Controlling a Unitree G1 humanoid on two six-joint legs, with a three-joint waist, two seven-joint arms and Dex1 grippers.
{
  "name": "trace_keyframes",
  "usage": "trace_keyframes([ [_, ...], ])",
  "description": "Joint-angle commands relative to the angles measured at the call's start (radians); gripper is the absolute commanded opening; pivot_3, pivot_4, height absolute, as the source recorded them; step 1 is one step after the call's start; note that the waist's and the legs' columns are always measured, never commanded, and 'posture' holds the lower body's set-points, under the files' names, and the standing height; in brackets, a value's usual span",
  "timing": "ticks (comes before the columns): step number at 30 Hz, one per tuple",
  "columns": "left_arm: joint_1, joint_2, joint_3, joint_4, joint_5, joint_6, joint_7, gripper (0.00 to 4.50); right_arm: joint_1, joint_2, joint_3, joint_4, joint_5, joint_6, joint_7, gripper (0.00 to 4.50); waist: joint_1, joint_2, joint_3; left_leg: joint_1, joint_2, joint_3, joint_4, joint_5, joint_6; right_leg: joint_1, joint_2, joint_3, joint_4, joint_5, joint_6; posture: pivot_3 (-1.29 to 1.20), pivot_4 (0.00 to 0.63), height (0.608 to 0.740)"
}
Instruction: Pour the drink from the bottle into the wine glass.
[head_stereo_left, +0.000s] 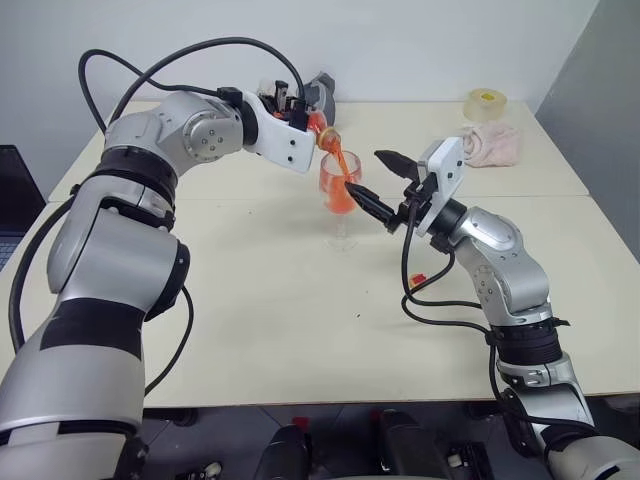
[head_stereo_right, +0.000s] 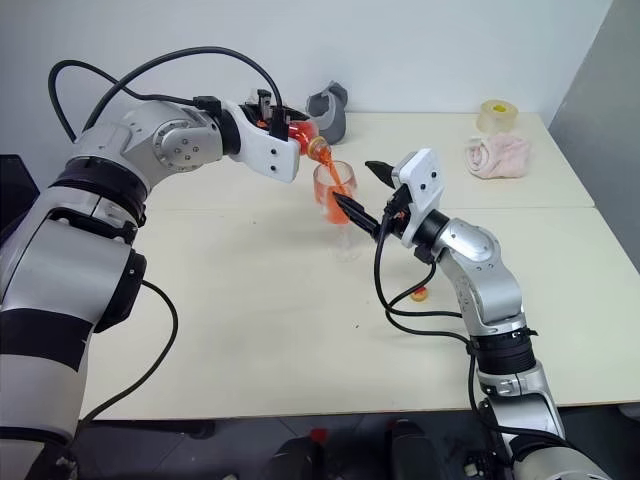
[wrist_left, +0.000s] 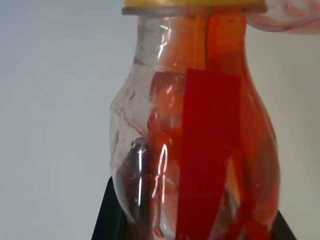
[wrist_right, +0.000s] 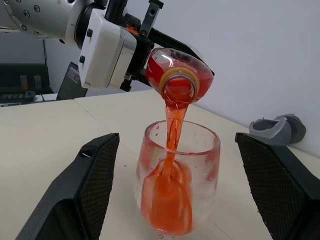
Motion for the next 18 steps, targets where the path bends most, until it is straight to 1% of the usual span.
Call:
trace_keyframes([
  [1, -0.063, 0.026, 0.006, -0.004, -0.001, 0.007, 0.026, 1.01, -0.017, -0.002, -0.009, -0.029, 0.009, -0.019, 0.003, 3.99, 0.0, 0.0, 0.0, 0.0, 0.0, 0.0, 0.0, 0.0, 0.0, 0.0, 0.0, 0.0, 0.0, 0.0, 0.0, 0.0, 0.15, 0.74],
  [12, -0.066, 0.023, 0.013, 0.001, -0.006, 0.017, 0.024, 1.01, -0.014, -0.001, -0.01, -0.033, 0.008, -0.018, -0.001, 3.99, -0.001, 0.0, 0.0, 0.0, 0.0, 0.0, 0.0, 0.0, 0.0, 0.0, 0.0, 0.0, 0.0, 0.0, 0.0, 0.0, 0.15, 0.74],
  [16, -0.037, -0.011, 0.12, 0.014, -0.145, 0.057, -0.125, 1.01, -0.012, -0.003, -0.012, -0.035, 0.008, -0.015, -0.001, 3.99, -0.001, 0.0, 0.0, 0.0, 0.0, 0.0, 0.0, 0.0, 0.0, 0.0, 0.0, 0.0, 0.0, 0.0, 0.0, 0.0, 0.15, 0.74],
  [18, -0.026, -0.018, 0.151, 0.01, -0.185, 0.069, -0.172, 1.01, -0.011, -0.004, -0.012, -0.038, 0.009, -0.013, -0.001, 3.99, -0.002, 0.0, 0.0, 0.0, 0.0, 0.0, 0.001, 0.0, 0.0, 0.0, 0.0, 0.0, 0.0, 0.0, 0.0, 0.0, 0.15, 0.74],
])
